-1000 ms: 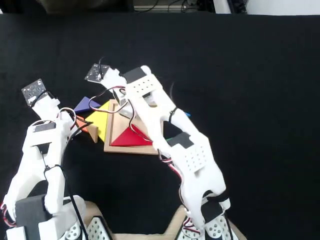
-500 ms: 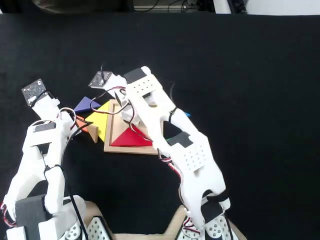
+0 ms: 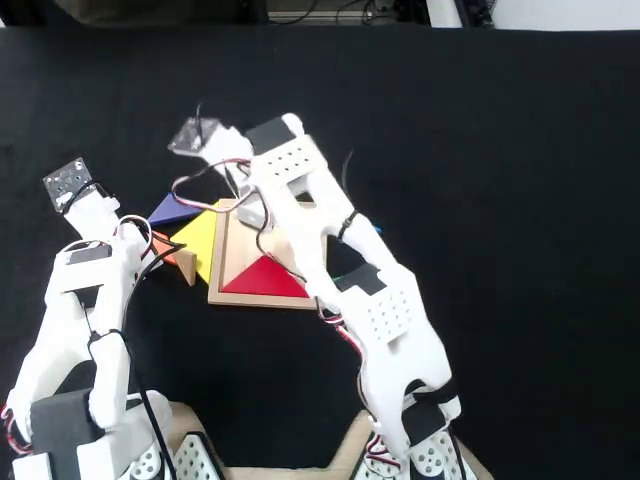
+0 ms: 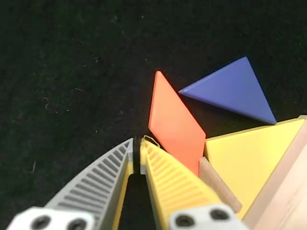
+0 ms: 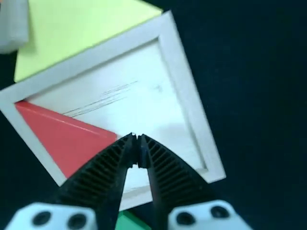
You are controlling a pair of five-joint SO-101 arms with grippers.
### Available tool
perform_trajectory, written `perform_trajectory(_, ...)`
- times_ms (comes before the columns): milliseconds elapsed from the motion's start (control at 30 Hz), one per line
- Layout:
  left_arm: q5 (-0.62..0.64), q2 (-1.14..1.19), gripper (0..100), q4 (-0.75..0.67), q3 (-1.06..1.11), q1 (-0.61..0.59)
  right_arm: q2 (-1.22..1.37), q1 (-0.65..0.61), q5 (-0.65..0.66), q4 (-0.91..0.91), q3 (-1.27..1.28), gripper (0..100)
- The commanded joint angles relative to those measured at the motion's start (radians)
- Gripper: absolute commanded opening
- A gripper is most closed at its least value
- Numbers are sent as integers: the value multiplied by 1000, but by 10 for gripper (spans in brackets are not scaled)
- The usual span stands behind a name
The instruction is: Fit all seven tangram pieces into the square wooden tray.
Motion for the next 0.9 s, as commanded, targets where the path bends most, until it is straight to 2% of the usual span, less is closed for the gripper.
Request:
perform_trajectory(0,8,-31,30,-11,-7,8,-18,80,-12,115,-249,11)
perform_trajectory(133,9,-31,30,-11,-7,8,-24,184,-138,203,-470,11)
perform_trajectory(233,6,-31,30,-11,-12,12,-77,236,-222,201,-456,11)
perform_trajectory(500,-92,-32,30,-2,-12,68,-472,241,-229,198,-51,11)
perform_trajectory(633,-199,-78,30,112,-99,68,-650,298,-229,183,202,11)
perform_trajectory(767,-350,-146,30,180,-162,117,-730,374,-229,-25,536,11)
perform_trajectory(867,-362,-153,30,198,-162,177,-736,358,-227,-221,731,11)
